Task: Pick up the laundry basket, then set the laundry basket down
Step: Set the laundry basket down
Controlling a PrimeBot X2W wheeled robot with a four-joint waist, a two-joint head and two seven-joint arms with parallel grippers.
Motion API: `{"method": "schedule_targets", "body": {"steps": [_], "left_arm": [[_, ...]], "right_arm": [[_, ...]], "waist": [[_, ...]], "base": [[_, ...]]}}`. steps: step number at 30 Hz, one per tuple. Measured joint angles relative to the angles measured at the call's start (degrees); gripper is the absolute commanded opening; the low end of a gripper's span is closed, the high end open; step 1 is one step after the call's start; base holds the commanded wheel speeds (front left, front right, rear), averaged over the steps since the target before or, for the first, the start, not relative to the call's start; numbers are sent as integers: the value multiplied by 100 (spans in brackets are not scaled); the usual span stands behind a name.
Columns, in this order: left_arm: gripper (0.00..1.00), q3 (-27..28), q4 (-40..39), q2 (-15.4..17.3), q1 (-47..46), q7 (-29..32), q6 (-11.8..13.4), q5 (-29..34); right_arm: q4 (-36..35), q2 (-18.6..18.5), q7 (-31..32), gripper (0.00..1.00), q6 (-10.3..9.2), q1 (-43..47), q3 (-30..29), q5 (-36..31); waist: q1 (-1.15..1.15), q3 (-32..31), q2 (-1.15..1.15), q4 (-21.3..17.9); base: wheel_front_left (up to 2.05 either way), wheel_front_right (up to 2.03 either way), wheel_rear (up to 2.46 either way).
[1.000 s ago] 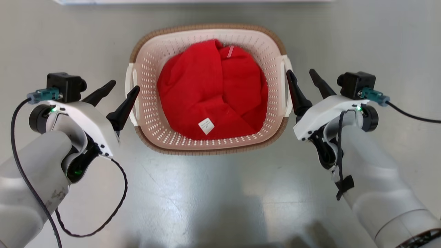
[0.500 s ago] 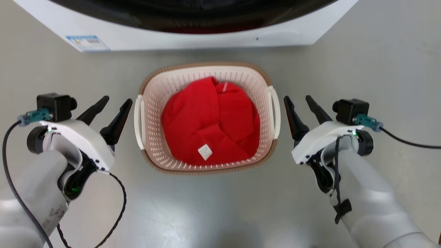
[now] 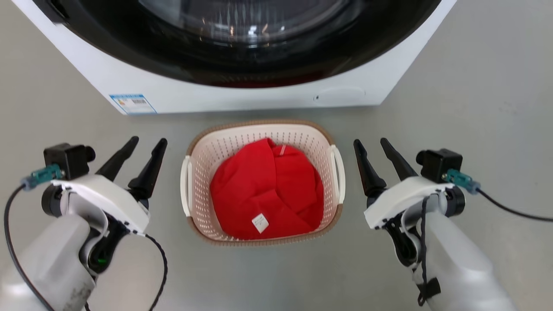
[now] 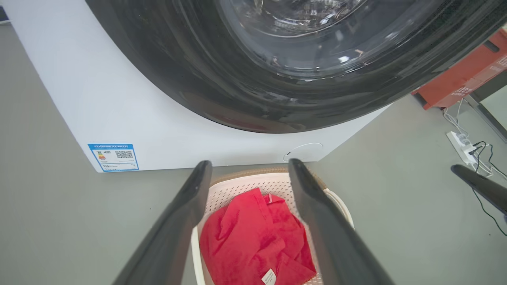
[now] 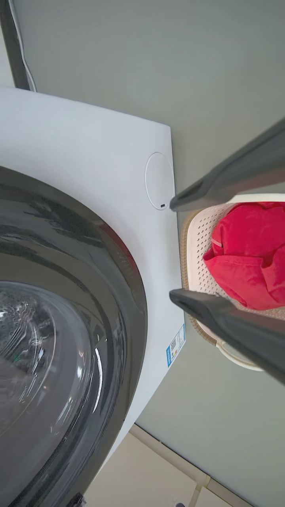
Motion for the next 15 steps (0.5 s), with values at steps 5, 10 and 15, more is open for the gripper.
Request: {"method": "schedule_targets", "body": {"steps": [5, 10, 15], "left_arm": [[100, 506, -271, -91, 430, 0, 0, 509], [100, 905, -387, -215, 798, 0, 0, 783], [100, 1249, -468, -285, 1195, 0, 0, 998]], "right_arm": [[-382, 11, 0, 100, 0, 378, -250, -207], [-816, 20, 0, 100, 0, 733, -396, -377], [-1258, 22, 0, 100, 0, 1088, -455, -425]], "waist": [[0, -326, 0, 17], [0, -639, 0, 55], [0, -950, 0, 69]], "base": [[0, 0, 0], [0, 0, 0], [0, 0, 0]]}}
